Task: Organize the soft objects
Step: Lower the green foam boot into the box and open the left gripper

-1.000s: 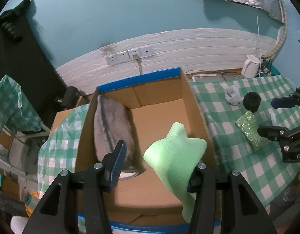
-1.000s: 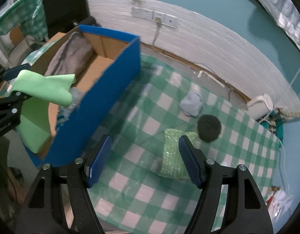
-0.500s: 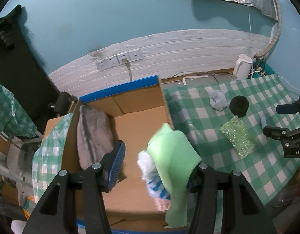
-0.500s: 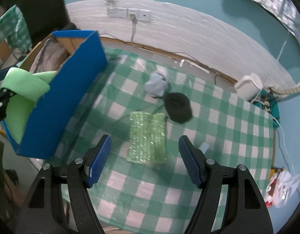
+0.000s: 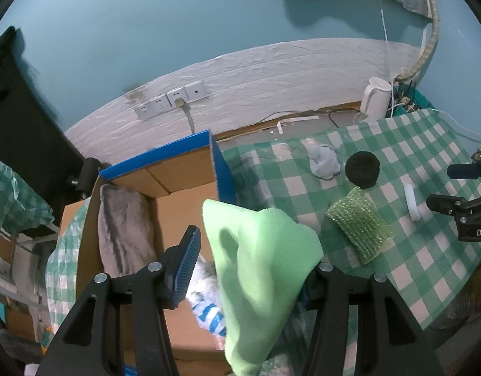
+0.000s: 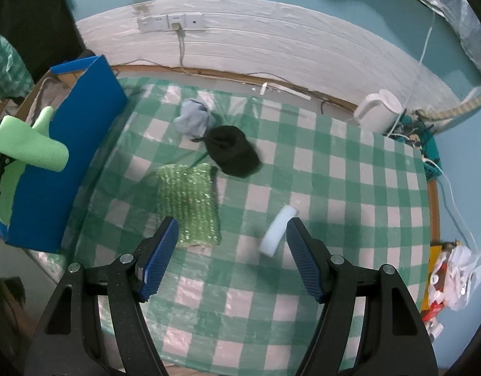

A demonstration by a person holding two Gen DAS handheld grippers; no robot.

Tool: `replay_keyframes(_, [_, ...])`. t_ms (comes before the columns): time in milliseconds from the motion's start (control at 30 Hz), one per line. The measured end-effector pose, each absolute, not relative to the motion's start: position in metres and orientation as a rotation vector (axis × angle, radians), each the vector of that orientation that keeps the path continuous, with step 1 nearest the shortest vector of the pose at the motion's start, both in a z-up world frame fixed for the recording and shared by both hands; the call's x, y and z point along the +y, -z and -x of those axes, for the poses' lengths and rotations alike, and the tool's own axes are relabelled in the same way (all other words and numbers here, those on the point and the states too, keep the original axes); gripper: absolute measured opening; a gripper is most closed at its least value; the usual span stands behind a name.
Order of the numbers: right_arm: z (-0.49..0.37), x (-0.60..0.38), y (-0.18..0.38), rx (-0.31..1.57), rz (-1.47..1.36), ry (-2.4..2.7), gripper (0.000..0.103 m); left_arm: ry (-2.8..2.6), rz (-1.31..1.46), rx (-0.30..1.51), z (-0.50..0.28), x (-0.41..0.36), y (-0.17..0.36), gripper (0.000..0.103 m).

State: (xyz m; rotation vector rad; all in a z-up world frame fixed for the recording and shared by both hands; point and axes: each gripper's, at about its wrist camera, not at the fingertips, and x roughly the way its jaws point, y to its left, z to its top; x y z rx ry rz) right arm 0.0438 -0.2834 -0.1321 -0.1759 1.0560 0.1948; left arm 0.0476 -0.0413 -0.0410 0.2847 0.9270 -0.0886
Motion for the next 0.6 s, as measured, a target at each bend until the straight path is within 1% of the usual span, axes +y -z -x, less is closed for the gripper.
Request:
replay_keyframes(367, [-0.045, -0.316, 0.140, 1.070, 0.127, -0.160, 0.071, 0.090, -0.314, 0.931, -0.055, -0.068, 0.047, 0.055])
replay_keyframes(400, [-0.045, -0.317, 0.141, 1.070, 0.127, -0.161, 0.071, 0.090, -0.312, 0.930, -0.055, -0.068, 0.047, 0.050])
replay_keyframes(433, [-0.045, -0.318, 0.142, 1.071, 0.126, -0.161, 0.071, 0.087, -0.304, 0.927, -0.056, -0.066, 0.046, 0.032])
replay_keyframes(467, [-0.045, -0.318, 0.142, 1.073, 0.124, -0.160, 0.071, 0.084, -0.294, 0.925, -0.057, -0.064, 0.046, 0.021])
replay_keyframes(500, [-0.045, -0.319, 0.143, 1.076, 0.122, -0.160, 0.071, 0.078, -0.289, 0.936, -0.058, -0.062, 0.047, 0.008])
replay_keyframes(600, [-0.045, -0.318, 0.145, 1.079, 0.121, -0.164, 0.071, 0.069, -0.274, 0.959, -0.062, -0.055, 0.050, 0.004])
